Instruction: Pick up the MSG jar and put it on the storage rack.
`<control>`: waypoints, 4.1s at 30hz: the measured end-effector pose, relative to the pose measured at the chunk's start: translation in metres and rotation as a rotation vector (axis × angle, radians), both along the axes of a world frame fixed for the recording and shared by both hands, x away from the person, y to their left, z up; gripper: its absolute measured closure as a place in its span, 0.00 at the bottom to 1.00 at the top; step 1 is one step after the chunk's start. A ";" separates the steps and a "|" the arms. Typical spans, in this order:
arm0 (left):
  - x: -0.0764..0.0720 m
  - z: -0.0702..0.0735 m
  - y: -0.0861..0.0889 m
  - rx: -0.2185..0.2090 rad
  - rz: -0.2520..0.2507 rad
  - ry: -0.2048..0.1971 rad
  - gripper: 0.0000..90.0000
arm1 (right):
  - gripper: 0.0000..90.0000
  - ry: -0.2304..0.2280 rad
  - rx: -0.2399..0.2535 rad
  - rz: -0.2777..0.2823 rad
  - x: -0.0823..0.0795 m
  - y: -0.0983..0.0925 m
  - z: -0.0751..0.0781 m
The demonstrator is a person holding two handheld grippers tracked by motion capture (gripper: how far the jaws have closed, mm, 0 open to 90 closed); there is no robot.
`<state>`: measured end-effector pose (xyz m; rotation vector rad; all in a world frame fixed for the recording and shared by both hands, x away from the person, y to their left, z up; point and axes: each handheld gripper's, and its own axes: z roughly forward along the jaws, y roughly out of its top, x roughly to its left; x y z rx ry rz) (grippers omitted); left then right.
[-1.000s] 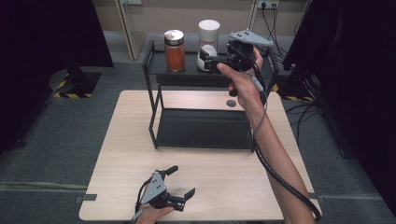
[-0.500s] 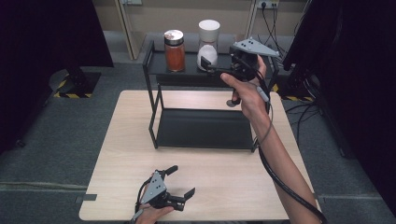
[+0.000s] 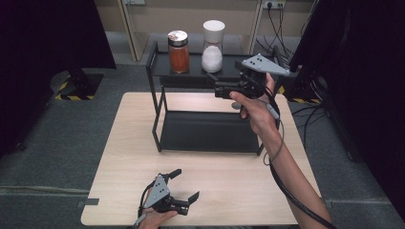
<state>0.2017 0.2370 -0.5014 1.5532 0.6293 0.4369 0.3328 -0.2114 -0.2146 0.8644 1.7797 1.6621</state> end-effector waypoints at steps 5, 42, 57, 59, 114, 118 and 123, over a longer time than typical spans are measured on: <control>0.000 0.000 0.001 -0.009 0.002 0.001 0.00 | 0.00 -0.013 -0.003 0.010 -0.007 -0.003 -0.006; 0.001 0.000 0.001 -0.003 0.013 0.006 0.00 | 0.00 -0.021 -0.013 0.082 -0.042 -0.035 -0.069; 0.001 0.000 0.001 -0.003 0.016 0.007 0.00 | 0.00 0.001 -0.012 0.099 -0.052 -0.045 -0.094; 0.001 0.000 0.001 -0.003 0.015 0.006 0.00 | 0.00 0.004 -0.012 0.102 -0.054 -0.046 -0.097; -0.001 0.000 0.002 -0.006 0.028 -0.008 0.00 | 0.01 0.060 -0.010 0.137 -0.099 -0.072 -0.191; -0.001 0.000 0.003 -0.006 0.029 -0.009 0.00 | 0.01 0.055 -0.009 0.136 -0.102 -0.072 -0.198; -0.001 0.000 0.003 -0.006 0.030 -0.011 0.00 | 0.01 0.043 -0.021 0.143 -0.107 -0.070 -0.203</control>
